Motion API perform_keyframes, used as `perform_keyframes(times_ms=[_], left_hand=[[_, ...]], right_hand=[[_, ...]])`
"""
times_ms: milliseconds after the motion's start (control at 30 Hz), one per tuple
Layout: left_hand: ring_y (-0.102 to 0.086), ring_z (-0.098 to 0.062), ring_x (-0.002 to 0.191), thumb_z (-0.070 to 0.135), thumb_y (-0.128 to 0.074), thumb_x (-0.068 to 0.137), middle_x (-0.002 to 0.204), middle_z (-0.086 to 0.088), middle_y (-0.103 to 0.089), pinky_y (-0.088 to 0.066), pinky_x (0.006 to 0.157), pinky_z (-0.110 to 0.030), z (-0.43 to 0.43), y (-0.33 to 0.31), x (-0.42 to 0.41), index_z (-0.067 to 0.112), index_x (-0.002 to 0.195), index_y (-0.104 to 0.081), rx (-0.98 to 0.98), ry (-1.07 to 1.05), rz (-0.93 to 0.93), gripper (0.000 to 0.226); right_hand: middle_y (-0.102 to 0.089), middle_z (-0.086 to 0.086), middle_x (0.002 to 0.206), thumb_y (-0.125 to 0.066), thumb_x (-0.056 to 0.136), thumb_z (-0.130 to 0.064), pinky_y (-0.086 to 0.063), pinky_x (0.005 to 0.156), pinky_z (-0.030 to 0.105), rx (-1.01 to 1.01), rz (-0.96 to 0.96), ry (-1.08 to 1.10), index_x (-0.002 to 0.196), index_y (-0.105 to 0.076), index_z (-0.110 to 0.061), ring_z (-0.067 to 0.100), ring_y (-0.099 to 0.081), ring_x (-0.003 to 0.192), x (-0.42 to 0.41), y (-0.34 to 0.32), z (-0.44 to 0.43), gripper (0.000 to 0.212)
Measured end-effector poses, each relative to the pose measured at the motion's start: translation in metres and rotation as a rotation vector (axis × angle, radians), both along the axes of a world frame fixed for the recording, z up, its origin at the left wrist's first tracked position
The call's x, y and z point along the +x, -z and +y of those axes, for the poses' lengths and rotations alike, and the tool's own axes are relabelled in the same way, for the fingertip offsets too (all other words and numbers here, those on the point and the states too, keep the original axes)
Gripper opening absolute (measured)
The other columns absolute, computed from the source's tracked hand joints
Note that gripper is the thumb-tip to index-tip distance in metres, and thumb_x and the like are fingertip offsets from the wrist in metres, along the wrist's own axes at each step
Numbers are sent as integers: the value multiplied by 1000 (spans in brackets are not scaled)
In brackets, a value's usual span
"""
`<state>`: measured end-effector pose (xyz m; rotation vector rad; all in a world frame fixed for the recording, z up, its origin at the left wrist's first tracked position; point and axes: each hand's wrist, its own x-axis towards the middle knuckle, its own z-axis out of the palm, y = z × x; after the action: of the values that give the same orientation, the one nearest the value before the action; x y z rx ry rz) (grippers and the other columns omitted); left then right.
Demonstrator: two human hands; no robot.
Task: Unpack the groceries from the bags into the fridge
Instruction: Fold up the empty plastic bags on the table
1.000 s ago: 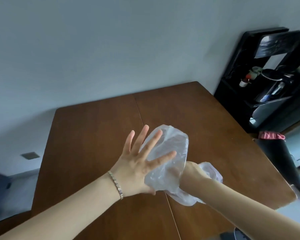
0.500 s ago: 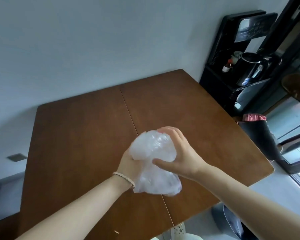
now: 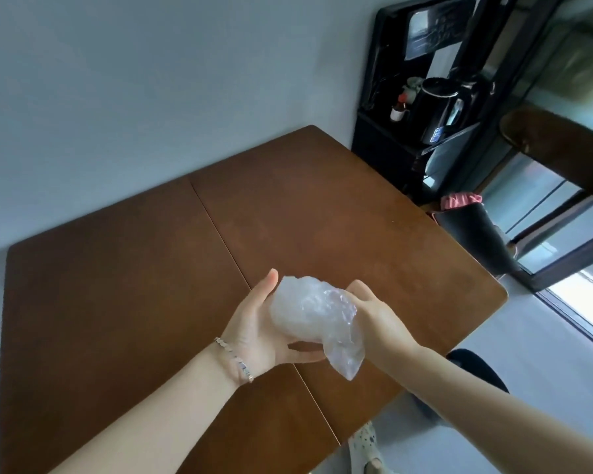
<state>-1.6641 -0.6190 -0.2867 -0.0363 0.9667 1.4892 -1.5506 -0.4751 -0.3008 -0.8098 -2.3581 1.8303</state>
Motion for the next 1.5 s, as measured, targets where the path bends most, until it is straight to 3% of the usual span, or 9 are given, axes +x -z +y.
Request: perform_keyframes(times_ms=[100, 200, 300, 400, 533, 733, 900, 1100, 1500], left_hand=[[-66, -27, 91, 44, -69, 77, 111, -14, -65, -57, 74, -41, 26, 8, 16, 12, 110, -60, -143, 37, 147, 47], [-50, -19, 66, 22, -72, 70, 73, -1, -53, -43, 54, -23, 56, 23, 40, 16, 75, -53, -333, 47, 754, 20], [-42, -13, 70, 0, -55, 82, 78, 4, -43, -33, 48, -9, 93, 31, 66, 21, 77, -50, -455, 147, 1229, 22], [-41, -15, 79, -5, -48, 86, 90, 2, -38, -34, 55, -12, 139, 36, 100, 17, 82, -46, -499, 73, 1368, 22], [-35, -11, 67, -4, -50, 83, 89, -1, -33, -36, 57, -12, 208, 56, 159, 15, 70, -41, -463, 100, 1491, 25], [-48, -11, 86, 5, -58, 80, 107, -1, -34, -34, 75, -3, 309, 96, 255, 10, 110, -56, -224, 511, 1398, 31], [-44, -16, 125, 10, -45, 90, 144, 4, -38, -38, 92, -21, 379, 152, 287, 33, 144, -23, -255, 833, 1186, 63], [-55, -21, 104, 12, -42, 91, 127, -4, -46, -46, 90, -28, 432, 260, 283, 18, 109, -57, -560, 1044, 1217, 24], [-54, -20, 90, 10, -41, 88, 115, -3, -56, -44, 80, -25, 459, 405, 247, 25, 87, -53, -712, 1060, 1250, 18]], right_hand=[[-51, -1, 86, -54, 90, -39, -44, 71, 35, 96, -127, -25, 98, -54, -13, 14, -51, 77, 18, 5, 17, 27], [-52, -5, 108, -65, 85, -14, -54, 81, 32, 411, -219, -96, 117, -53, -28, 14, -56, 92, 42, 20, 31, 37], [-57, -1, 104, -68, 81, -7, -55, 63, 17, 70, -216, 193, 113, -42, -30, 12, -60, 84, 66, 21, 52, 48], [-57, 7, 109, -60, 84, -3, -53, 66, 21, -420, -226, 395, 117, -44, -17, 17, -61, 94, 93, 20, 87, 39], [-64, 10, 112, -67, 84, -24, -54, 75, 26, -577, -129, 440, 120, -50, -11, 22, -65, 98, 155, 19, 140, 42], [-68, 8, 91, -77, 73, -33, -55, 83, 42, -375, -288, 853, 95, -57, -15, 24, -67, 83, 245, 85, 234, 35], [-61, 12, 95, -72, 76, -17, -49, 73, 37, -293, -491, 1069, 107, -55, -5, 30, -60, 85, 300, 180, 301, 37], [-62, 13, 110, -71, 74, -26, -40, 71, 28, -287, -804, 1007, 115, -54, -9, 30, -58, 101, 326, 305, 328, 47], [-57, 18, 118, -60, 82, -21, -43, 76, 30, -302, -905, 818, 100, -59, -11, 31, -56, 104, 300, 486, 336, 21]])
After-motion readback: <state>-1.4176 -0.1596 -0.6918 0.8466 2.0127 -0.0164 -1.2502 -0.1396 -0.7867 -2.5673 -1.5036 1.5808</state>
